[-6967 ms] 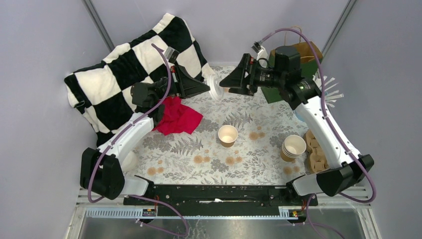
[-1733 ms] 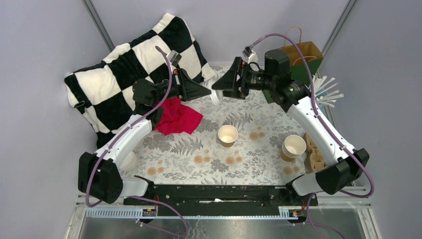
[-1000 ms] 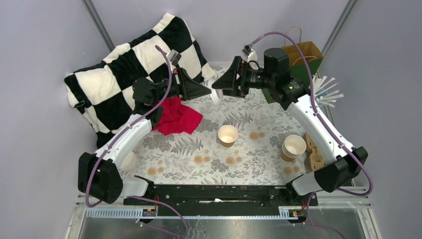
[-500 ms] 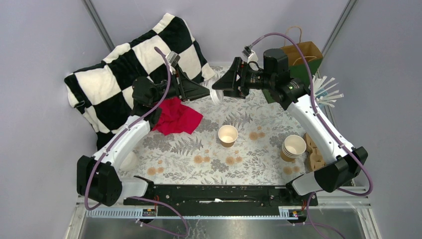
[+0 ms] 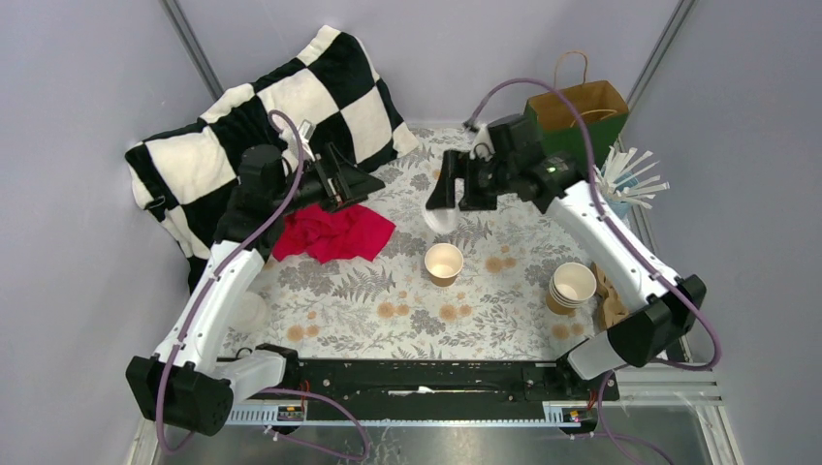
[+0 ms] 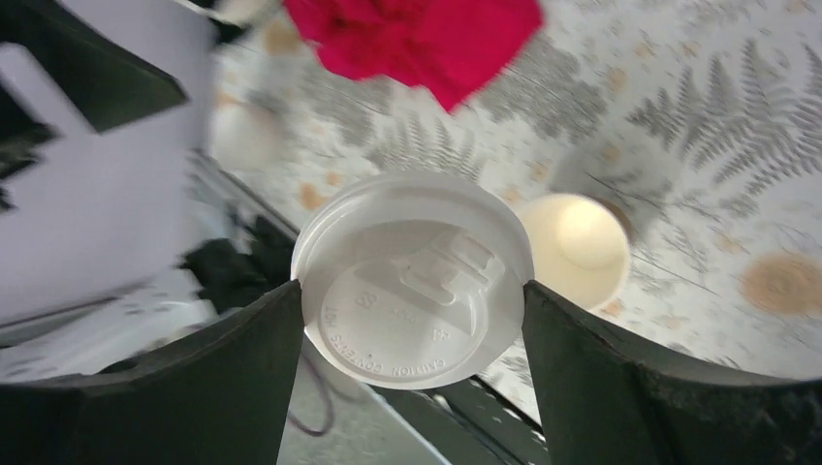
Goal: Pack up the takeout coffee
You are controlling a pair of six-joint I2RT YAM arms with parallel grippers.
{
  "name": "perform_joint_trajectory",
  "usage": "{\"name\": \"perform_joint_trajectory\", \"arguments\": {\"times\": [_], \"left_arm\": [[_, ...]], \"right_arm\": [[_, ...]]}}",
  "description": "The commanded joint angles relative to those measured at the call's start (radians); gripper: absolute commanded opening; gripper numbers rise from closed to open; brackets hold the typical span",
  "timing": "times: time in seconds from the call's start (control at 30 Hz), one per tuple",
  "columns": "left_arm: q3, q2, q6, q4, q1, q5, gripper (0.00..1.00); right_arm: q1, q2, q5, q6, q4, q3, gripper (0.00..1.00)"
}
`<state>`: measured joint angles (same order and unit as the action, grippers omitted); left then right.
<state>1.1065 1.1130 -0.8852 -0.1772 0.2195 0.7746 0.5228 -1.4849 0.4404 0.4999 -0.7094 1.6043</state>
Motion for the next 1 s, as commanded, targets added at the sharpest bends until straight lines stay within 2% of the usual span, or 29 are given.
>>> {"name": "perform_joint_trajectory", "arguments": {"times": [0.0, 0.1, 0.3, 0.63, 0.97], "left_arm": [[-0.032, -0.025, 0.109, -0.356, 0.000, -0.221, 0.91], [-0.115, -0.062, 0.068, -0.362, 0.008, -0.226, 0.91], [-0.068, -0.054, 0.108, -0.421, 0.069, -0.295, 0.92], [-0.081, -0.064, 0.097, -0.405, 0.075, -0.336, 0.92], [-0.072, -0.065, 0.110, -0.403, 0.075, -0.333, 0.93]], "right_arm": [[0.139, -0.075, -0.298, -0.178, -0.159, -0.016, 0.83], [0.191, -0.131, -0.382, -0.185, -0.188, -0.009, 0.83], [0.266, -0.187, -0.545, -0.192, -0.251, -0.018, 0.83], [0.311, -0.211, -0.599, -0.198, -0.196, -0.111, 0.84], [0.319, -0.272, -0.608, -0.212, -0.198, -0.051, 0.85]]}}
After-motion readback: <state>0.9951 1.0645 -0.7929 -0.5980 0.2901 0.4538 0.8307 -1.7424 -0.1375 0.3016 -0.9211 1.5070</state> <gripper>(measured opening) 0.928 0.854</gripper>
